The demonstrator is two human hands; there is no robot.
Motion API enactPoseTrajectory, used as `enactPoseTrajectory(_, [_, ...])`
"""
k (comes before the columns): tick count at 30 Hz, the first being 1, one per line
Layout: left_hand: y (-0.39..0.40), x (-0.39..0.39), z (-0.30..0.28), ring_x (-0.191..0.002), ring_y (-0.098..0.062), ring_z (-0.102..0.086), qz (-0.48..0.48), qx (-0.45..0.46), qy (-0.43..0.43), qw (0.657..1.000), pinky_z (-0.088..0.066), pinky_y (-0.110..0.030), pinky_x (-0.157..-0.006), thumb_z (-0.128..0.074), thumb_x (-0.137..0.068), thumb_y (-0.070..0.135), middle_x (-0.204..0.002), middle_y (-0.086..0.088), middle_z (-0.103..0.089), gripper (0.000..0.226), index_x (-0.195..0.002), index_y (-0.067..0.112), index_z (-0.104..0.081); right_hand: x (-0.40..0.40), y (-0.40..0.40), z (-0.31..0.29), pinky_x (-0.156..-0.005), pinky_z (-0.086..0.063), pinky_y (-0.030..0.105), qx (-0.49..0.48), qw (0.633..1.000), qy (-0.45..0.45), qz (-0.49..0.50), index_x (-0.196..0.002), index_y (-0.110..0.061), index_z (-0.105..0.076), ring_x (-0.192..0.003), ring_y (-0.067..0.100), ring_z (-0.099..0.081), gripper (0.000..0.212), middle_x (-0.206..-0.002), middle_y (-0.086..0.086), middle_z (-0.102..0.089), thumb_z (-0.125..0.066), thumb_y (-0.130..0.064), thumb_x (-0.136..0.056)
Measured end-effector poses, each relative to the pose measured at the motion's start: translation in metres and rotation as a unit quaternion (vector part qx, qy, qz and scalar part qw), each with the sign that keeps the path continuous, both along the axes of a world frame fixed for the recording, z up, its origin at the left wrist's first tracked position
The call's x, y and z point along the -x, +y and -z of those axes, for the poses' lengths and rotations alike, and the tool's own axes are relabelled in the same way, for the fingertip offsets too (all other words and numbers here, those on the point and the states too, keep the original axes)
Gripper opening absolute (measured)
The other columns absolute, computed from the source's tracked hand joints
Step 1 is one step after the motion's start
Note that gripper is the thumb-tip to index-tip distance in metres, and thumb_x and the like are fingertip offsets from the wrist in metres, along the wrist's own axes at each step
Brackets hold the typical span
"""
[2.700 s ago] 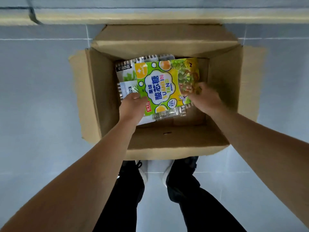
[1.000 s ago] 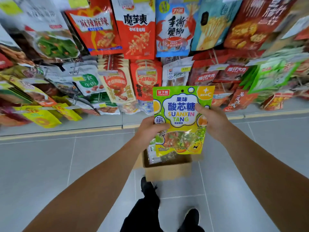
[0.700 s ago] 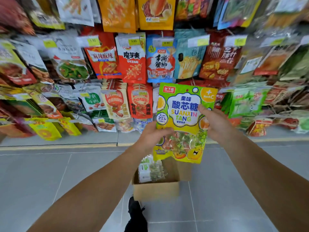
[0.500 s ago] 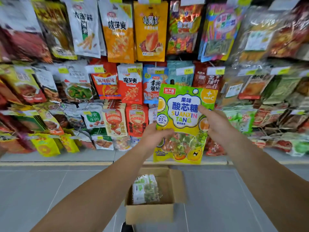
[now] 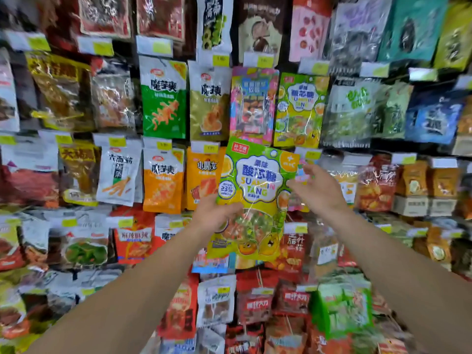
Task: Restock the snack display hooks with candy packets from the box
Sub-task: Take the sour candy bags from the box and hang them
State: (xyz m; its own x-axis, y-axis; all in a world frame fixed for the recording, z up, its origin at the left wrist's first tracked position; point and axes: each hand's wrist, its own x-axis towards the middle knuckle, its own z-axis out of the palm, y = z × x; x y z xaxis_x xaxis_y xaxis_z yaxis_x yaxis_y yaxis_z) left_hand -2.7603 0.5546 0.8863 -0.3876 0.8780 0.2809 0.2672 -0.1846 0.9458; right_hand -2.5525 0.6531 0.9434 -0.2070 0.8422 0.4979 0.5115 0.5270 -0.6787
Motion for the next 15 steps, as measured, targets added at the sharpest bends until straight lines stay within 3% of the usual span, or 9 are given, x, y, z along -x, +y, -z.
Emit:
enactPoseTrajectory(3, [0.036, 0.017, -0.035, -0.069, -0.023, -0.066, -0.010, -0.035, -0.001, 0.999, -0.047, -0.032, -0.075, -0.075, -0.081, 0.024, -0.081, -0.021, -0.073, 0.026, -0.083, -0.002, -0.071, 0.012, 0.029, -0.040, -0.096, -0.040, 0.029, -0.101, 0.992, -0.072, 0.021, -0.135, -0.015, -0.054, -0.124, 0.026, -0.053, 0.053, -0.135, 0.008, -0.057, -0.070, -0.033, -0.087])
enactPoseTrajectory(6, [0.069, 0.032, -0.059, -0.073, -0.028, -0.065, -0.012, -0.056, -0.001, 0.998, -0.049, -0.037, -0.073, -0.079, -0.077, 0.032, -0.080, -0.017, -0.072, 0.036, -0.088, -0.001, -0.068, 0.020, 0.056, -0.071, -0.101, -0.039, 0.033, -0.173, 0.974, -0.146, 0.034, -0.139, -0.011, -0.049, -0.128, 0.029, -0.049, 0.058, -0.139, 0.012, -0.051, -0.069, -0.032, -0.088])
enactPoseTrajectory(9, [0.095, 0.039, -0.088, -0.068, -0.025, -0.063, -0.004, -0.079, 0.012, 0.997, -0.045, -0.032, -0.070, -0.074, -0.083, 0.019, -0.071, -0.009, -0.069, 0.015, -0.084, 0.006, -0.067, 0.027, 0.085, -0.097, -0.104, -0.041, 0.038, -0.218, 0.956, -0.185, 0.059, -0.140, -0.009, -0.048, -0.128, 0.031, -0.050, 0.063, -0.141, 0.015, -0.049, -0.071, -0.031, -0.085])
enactPoseTrajectory(12, [0.126, 0.045, -0.114, -0.078, -0.017, -0.062, -0.002, -0.099, 0.021, 0.995, -0.042, -0.032, -0.075, -0.073, -0.086, 0.021, -0.084, 0.003, -0.070, 0.008, -0.084, 0.022, -0.065, 0.028, 0.116, -0.128, -0.108, -0.040, 0.043, -0.252, 0.942, -0.200, 0.094, -0.143, -0.010, -0.045, -0.133, 0.033, -0.044, 0.065, -0.146, 0.013, -0.044, -0.067, -0.028, -0.085])
enactPoseTrajectory(15, [0.160, 0.048, -0.131, -0.088, -0.020, -0.065, 0.005, -0.104, 0.030, 0.994, -0.043, -0.035, -0.078, -0.076, -0.082, 0.031, -0.095, -0.003, -0.073, 0.025, -0.096, 0.011, -0.071, 0.024, 0.143, -0.156, -0.106, -0.041, 0.043, -0.271, 0.927, -0.225, 0.131, -0.147, -0.012, -0.038, -0.134, 0.033, -0.040, 0.067, -0.150, 0.009, -0.038, -0.065, -0.027, -0.087])
